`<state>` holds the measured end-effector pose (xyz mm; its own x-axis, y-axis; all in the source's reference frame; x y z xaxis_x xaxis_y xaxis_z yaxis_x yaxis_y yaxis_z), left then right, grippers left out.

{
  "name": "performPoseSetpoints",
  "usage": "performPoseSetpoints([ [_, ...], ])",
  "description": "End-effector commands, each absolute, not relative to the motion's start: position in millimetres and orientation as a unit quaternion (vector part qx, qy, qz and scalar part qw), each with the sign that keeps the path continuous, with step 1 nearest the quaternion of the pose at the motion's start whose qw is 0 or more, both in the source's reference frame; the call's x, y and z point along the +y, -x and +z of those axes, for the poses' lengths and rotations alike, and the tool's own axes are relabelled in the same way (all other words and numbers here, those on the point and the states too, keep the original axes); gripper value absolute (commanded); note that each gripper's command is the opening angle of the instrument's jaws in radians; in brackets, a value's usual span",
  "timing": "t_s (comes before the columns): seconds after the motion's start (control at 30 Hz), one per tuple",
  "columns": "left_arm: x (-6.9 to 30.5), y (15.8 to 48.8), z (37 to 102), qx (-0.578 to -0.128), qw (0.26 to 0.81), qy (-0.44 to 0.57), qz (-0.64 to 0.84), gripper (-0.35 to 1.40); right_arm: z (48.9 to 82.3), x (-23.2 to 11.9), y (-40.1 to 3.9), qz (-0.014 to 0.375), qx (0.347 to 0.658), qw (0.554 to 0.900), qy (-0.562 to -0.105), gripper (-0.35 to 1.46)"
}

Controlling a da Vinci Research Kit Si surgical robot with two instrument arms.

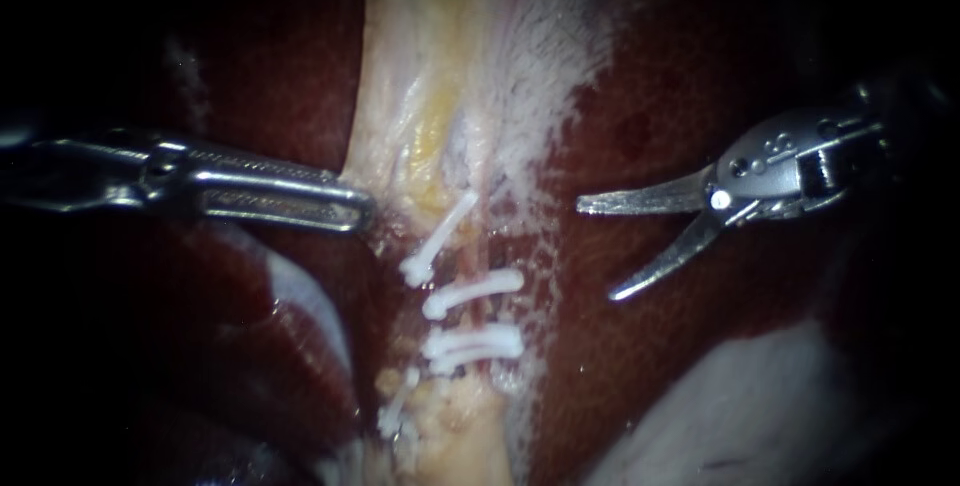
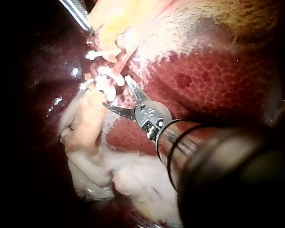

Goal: Go to the cutting position right tube

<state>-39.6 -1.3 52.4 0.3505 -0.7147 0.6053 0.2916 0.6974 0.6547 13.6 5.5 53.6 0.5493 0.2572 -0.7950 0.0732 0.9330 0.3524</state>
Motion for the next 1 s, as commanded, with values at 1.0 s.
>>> performPoseSetpoints([
  [1.0,4.9,34.8,43.4,-0.493,0.779,-0.196,-0.335,-0.35,60.3,-1.6,-16.6,0.141,0.385,0.842,-0.351,1.1],
])
